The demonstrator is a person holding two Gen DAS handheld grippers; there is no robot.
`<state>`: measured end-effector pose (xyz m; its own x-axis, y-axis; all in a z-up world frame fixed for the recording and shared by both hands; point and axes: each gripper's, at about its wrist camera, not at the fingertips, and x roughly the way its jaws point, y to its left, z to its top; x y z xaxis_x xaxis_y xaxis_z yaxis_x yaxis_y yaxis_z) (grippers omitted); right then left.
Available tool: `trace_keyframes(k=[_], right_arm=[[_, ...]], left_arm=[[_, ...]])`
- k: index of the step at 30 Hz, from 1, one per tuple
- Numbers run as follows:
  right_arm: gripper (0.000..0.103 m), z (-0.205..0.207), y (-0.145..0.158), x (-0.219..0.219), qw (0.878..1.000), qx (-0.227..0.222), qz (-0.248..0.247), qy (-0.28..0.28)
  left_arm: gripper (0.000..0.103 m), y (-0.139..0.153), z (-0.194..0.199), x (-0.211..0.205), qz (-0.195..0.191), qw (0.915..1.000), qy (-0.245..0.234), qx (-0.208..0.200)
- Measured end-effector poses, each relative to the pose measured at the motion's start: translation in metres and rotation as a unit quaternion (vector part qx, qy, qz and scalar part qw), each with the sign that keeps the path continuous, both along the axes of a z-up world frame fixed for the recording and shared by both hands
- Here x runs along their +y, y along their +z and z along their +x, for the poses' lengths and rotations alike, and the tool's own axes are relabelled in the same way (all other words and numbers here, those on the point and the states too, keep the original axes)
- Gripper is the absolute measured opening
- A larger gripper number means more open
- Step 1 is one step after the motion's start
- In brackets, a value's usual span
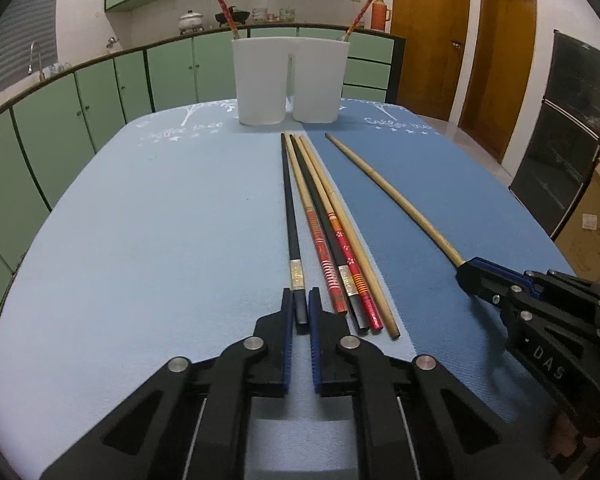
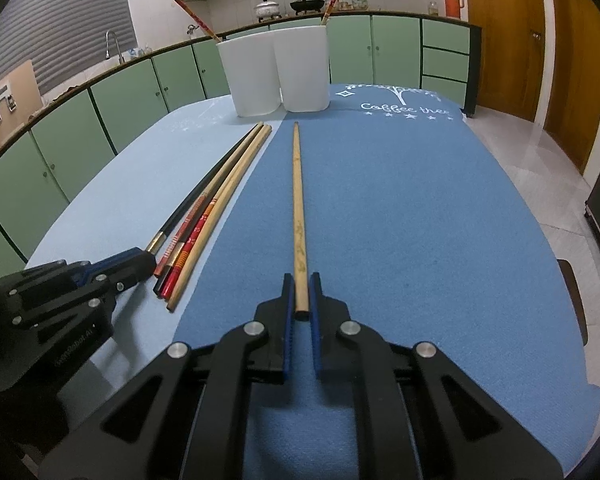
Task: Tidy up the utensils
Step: 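Close the right gripper on a plain wooden chopstick while the left gripper grasps a black chopstick, then lift both chopsticks over the white holder, insert them and open both grippers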
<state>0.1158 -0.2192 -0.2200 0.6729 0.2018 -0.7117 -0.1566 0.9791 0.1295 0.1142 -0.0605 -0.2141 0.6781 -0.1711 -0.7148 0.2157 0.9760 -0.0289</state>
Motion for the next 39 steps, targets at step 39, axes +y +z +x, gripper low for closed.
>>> trace_keyframes(k=[39], right_arm=[[0.006, 0.055, 0.221, -0.017, 0.991, -0.118, 0.036, 0.048]], left_arm=[[0.006, 0.192, 0.034, 0.025, -0.040, 0.9859, -0.037, -0.158]])
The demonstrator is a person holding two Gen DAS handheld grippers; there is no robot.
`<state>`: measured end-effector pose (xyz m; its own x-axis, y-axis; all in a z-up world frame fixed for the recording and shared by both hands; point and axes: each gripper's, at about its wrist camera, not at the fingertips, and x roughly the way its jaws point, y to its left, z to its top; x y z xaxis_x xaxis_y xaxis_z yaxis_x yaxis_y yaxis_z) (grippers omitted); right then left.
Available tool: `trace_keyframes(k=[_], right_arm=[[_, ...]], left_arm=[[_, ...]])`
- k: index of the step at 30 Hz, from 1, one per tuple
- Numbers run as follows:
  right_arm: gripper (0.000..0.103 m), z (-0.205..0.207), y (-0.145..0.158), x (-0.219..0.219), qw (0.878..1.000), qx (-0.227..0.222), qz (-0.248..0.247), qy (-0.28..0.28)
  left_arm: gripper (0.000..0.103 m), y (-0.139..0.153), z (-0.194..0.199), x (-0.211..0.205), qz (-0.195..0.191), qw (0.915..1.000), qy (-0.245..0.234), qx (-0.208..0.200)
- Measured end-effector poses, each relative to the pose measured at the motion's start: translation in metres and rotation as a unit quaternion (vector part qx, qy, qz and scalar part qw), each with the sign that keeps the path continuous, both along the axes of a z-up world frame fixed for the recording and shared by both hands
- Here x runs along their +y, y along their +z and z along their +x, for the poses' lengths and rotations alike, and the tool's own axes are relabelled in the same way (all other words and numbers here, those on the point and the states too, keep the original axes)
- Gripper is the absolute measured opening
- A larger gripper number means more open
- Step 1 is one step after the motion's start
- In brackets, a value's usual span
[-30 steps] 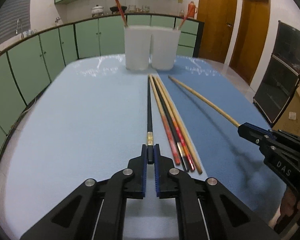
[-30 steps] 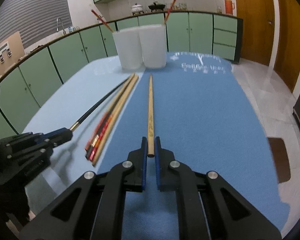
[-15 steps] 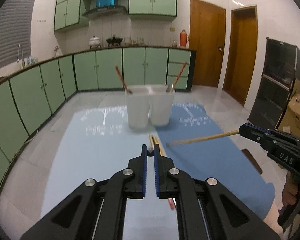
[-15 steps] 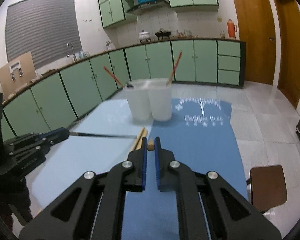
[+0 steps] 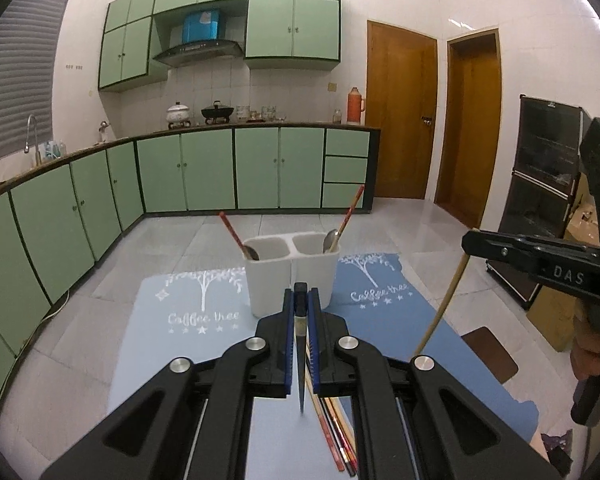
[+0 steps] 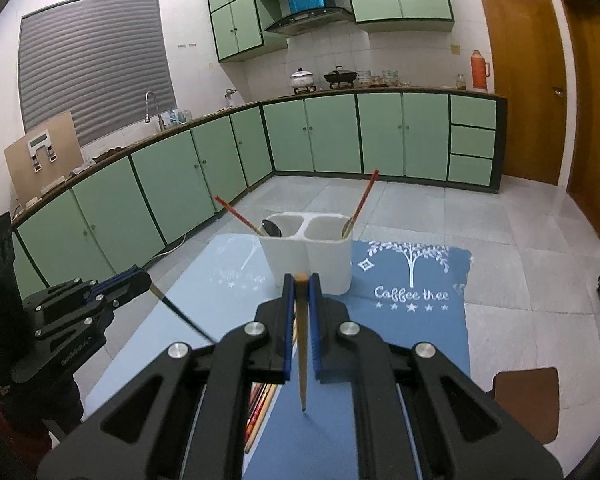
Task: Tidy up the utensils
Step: 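Lift both chopsticks over the white holder, insert them and open both grippers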
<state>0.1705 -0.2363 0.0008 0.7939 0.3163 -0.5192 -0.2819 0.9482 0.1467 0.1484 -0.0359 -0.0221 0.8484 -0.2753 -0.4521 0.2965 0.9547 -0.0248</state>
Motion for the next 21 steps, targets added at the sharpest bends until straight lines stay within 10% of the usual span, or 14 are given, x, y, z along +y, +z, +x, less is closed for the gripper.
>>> trace_keyframes(k=[21], right_arm=[[0.006, 0.100, 0.093, -0.002, 0.995, -0.099, 0.010, 0.004]], left_arm=[[0.006, 0.090, 0.075, -0.004, -0.037, 0.9940, 0.004, -0.103]])
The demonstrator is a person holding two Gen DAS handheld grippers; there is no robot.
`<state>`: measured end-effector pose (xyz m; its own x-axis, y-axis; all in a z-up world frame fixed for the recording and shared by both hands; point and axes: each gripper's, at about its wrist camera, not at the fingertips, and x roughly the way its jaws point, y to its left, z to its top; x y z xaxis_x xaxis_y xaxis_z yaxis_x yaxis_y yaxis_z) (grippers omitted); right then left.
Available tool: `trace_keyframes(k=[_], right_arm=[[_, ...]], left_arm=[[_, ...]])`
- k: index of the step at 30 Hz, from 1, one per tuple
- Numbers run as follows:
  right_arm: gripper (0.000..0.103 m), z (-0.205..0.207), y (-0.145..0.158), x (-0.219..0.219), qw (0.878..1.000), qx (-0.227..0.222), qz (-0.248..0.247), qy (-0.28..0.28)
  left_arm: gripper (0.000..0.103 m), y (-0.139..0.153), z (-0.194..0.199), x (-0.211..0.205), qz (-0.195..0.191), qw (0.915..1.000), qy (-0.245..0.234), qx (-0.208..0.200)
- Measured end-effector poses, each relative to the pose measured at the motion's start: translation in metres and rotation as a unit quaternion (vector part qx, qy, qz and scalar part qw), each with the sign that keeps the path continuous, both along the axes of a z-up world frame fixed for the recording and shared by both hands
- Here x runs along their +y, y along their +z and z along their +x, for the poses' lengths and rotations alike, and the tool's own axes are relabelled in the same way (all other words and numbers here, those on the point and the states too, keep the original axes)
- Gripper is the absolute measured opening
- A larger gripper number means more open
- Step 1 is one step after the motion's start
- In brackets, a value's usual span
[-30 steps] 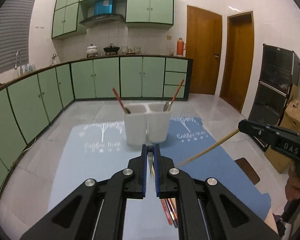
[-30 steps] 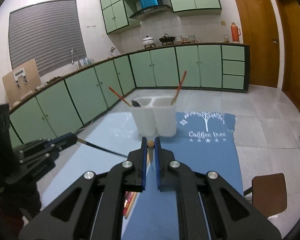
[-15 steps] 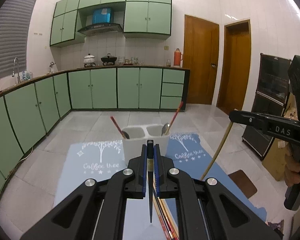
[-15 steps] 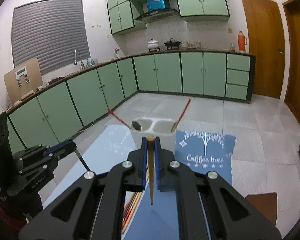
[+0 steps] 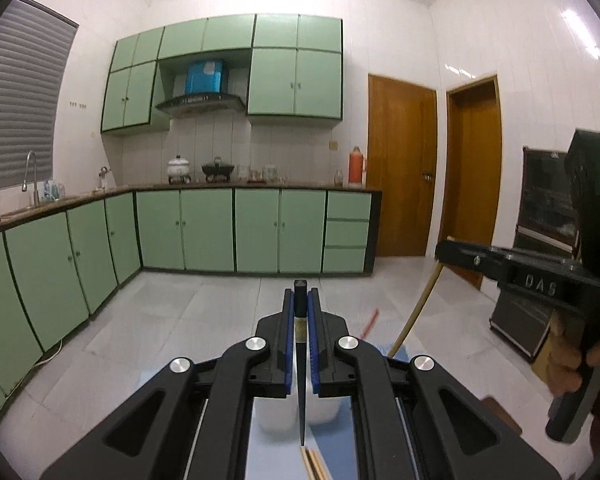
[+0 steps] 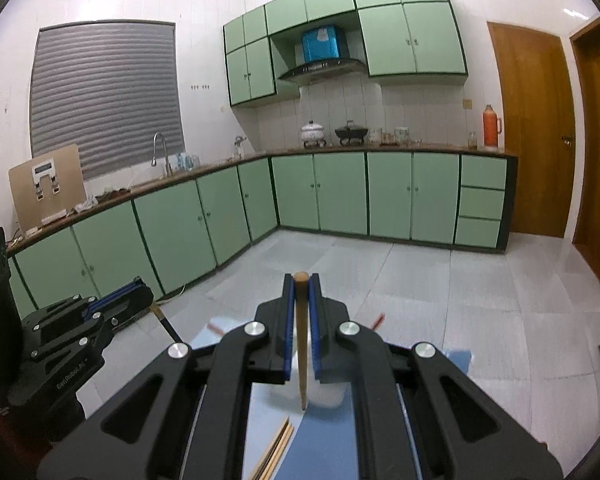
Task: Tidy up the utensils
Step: 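Lift both chopsticks over the white holder, insert them and open both grippers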
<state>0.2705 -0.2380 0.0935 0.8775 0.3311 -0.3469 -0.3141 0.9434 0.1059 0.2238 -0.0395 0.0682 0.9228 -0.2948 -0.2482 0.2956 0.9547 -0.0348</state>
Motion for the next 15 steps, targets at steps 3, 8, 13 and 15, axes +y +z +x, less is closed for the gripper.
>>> trace_keyframes(k=[3, 8, 13, 15], right_arm=[[0.006, 0.022, 0.006, 0.000, 1.000, -0.010, -0.002, -0.006], [0.006, 0.058, -0.001, 0.004, 1.000, -0.009, -0.011, -0.015], [0.006, 0.097, -0.031, 0.008, 0.999, 0.021, -0.017, -0.024], [0.006, 0.108, -0.046, 0.008, 0.999, 0.036, -0.017, -0.023]], left_arm=[[0.006, 0.011, 0.025, -0.003, -0.002, 0.9998, 0.007, -0.018], [0.006, 0.008, 0.065, -0.007, -0.008, 0.9995, 0.016, -0.028], [0.006, -0.016, 0.103, -0.014, -0.004, 0.9995, 0.025, -0.019], [0.006, -0.031, 0.116, -0.015, -0.002, 0.9997, 0.026, -0.005]])
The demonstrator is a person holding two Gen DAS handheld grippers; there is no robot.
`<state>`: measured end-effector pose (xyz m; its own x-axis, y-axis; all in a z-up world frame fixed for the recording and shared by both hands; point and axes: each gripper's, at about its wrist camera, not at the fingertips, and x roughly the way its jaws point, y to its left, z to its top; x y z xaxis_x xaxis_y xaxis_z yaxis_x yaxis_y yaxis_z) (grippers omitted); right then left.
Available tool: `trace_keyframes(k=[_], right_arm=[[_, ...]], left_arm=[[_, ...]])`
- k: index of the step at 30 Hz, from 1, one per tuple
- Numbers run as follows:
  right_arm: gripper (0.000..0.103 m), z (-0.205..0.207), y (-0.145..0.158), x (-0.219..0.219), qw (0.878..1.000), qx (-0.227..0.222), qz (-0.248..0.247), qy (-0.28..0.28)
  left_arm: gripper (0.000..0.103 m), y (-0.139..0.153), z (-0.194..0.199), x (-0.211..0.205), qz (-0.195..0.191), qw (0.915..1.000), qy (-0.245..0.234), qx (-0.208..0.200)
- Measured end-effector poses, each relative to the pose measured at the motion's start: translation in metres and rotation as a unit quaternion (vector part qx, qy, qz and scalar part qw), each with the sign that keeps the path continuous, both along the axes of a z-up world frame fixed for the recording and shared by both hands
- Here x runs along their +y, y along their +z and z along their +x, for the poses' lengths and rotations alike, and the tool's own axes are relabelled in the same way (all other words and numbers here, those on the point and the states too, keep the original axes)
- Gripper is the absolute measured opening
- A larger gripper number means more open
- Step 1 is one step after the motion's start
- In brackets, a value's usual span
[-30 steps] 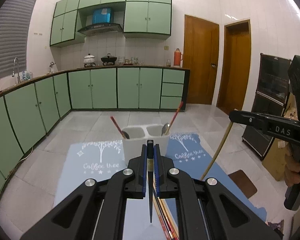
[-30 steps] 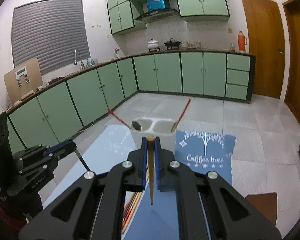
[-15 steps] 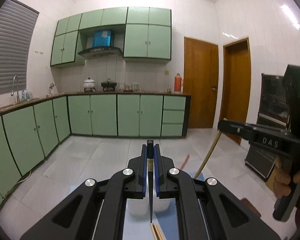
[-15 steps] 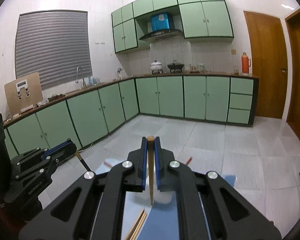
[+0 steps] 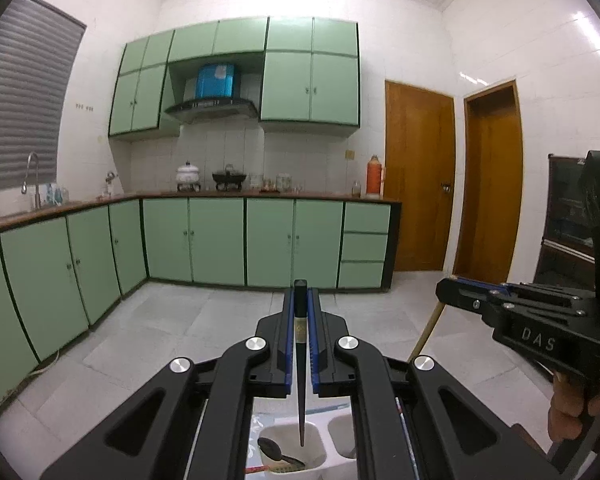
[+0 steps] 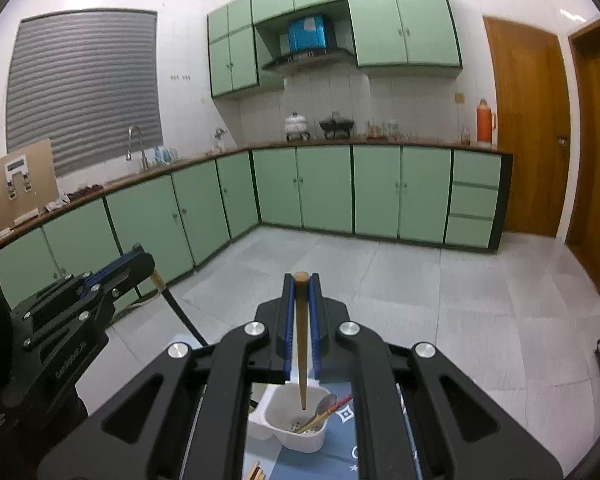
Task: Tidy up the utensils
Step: 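Lift both chopsticks over the white holder, insert them and open both grippers, then move both open grippers back over the remaining chopsticks on the mat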
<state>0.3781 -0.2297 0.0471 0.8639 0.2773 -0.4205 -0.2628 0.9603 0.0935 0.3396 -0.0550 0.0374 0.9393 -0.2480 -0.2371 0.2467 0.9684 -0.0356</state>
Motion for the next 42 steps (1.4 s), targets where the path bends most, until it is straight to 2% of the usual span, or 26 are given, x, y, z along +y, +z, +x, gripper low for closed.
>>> trace_keyframes(k=[7, 11, 15, 16, 20, 21, 24, 28, 29, 35, 42], right_arm=[[0.008, 0.010, -0.033, 0.008, 0.999, 0.035, 0.002, 0.017], [0.010, 0.005, -0.033, 0.007, 0.999, 0.033, 0.008, 0.014], [0.015, -0.005, -0.024, 0.001, 1.000, 0.023, 0.016, 0.008], [0.022, -0.007, -0.021, -0.001, 1.000, 0.020, 0.018, 0.006], [0.047, -0.032, -0.011, -0.012, 1.000, -0.004, 0.027, -0.010], [0.050, -0.039, -0.009, -0.015, 0.999, -0.010, 0.028, -0.015], [0.065, -0.062, -0.009, -0.022, 0.999, -0.024, 0.030, -0.024], [0.089, -0.102, -0.014, -0.029, 0.997, -0.046, 0.033, -0.048], [0.092, -0.110, -0.017, -0.031, 0.997, -0.049, 0.032, -0.054], [0.095, -0.154, -0.038, -0.038, 0.997, -0.038, 0.043, -0.058], [0.096, -0.193, -0.071, -0.037, 0.996, -0.017, 0.044, -0.070]], left_arm=[[0.007, -0.038, 0.021, 0.003, 0.000, 0.9978, -0.011, 0.065], [0.008, -0.041, 0.014, 0.009, -0.003, 0.9976, -0.011, 0.068], [0.017, -0.033, 0.004, 0.014, -0.001, 0.9982, -0.008, 0.059], [0.020, -0.030, -0.001, 0.015, -0.001, 0.9984, -0.005, 0.056], [0.045, -0.017, -0.021, 0.020, 0.000, 0.9992, -0.001, 0.040], [0.053, -0.015, -0.025, 0.022, 0.001, 0.9993, 0.000, 0.036], [0.065, -0.012, -0.048, 0.027, 0.000, 0.9997, -0.002, 0.026], [0.075, -0.015, -0.081, 0.034, -0.006, 0.9998, 0.000, 0.017], [0.077, -0.016, -0.089, 0.035, -0.007, 0.9998, 0.001, 0.016], [0.082, -0.031, -0.129, 0.036, -0.003, 0.9998, 0.007, 0.016], [0.083, -0.060, -0.168, 0.042, -0.002, 0.9990, 0.008, 0.043]])
